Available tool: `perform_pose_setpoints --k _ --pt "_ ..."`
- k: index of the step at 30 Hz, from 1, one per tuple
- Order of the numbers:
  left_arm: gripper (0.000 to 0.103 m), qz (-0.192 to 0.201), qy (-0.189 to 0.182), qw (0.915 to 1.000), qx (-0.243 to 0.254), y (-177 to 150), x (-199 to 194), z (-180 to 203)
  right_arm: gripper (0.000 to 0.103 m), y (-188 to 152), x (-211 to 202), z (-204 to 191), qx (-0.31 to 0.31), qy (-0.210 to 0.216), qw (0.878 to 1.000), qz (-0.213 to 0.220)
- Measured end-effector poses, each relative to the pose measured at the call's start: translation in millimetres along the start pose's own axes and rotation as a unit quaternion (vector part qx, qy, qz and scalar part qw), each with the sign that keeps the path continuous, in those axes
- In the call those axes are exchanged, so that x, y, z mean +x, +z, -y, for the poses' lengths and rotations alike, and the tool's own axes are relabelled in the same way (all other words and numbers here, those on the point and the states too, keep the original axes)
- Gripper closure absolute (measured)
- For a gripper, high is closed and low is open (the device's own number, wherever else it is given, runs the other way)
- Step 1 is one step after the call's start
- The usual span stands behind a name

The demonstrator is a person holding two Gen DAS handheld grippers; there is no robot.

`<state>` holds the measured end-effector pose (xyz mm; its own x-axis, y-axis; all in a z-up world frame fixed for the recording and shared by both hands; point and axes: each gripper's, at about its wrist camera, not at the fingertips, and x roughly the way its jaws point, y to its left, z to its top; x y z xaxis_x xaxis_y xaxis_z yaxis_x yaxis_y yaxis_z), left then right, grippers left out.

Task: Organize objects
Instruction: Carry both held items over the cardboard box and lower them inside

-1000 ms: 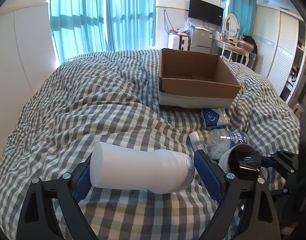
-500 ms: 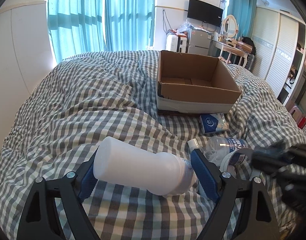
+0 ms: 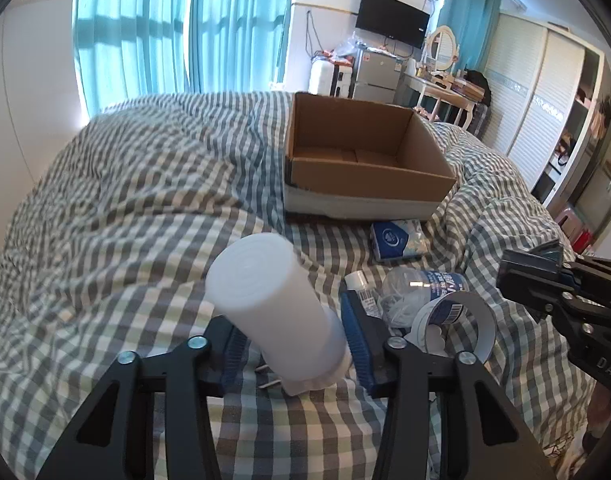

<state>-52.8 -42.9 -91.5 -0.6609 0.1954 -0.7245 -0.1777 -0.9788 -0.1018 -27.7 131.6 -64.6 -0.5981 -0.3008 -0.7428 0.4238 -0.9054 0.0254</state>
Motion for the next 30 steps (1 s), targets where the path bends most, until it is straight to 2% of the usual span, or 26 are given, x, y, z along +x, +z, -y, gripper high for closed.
perform_pose_setpoints --k 12,23,30 --pt "0.071 0.026 0.0 0.999 0.037 48.8 -7.9 20.3 0.089 36.3 -7.3 27.7 0.004 0.008 1.0 0.027" --pt "0.071 0.056 0.003 0.9947 0.086 138.1 4.5 49.5 0.089 112.4 -12.4 70.3 -0.001 -0.015 0.998 0.064" --pt "0.071 0.067 0.001 0.9923 0.104 200.4 37.8 59.6 0.089 166.8 3.9 95.2 -0.002 -0.014 0.997 0.076"
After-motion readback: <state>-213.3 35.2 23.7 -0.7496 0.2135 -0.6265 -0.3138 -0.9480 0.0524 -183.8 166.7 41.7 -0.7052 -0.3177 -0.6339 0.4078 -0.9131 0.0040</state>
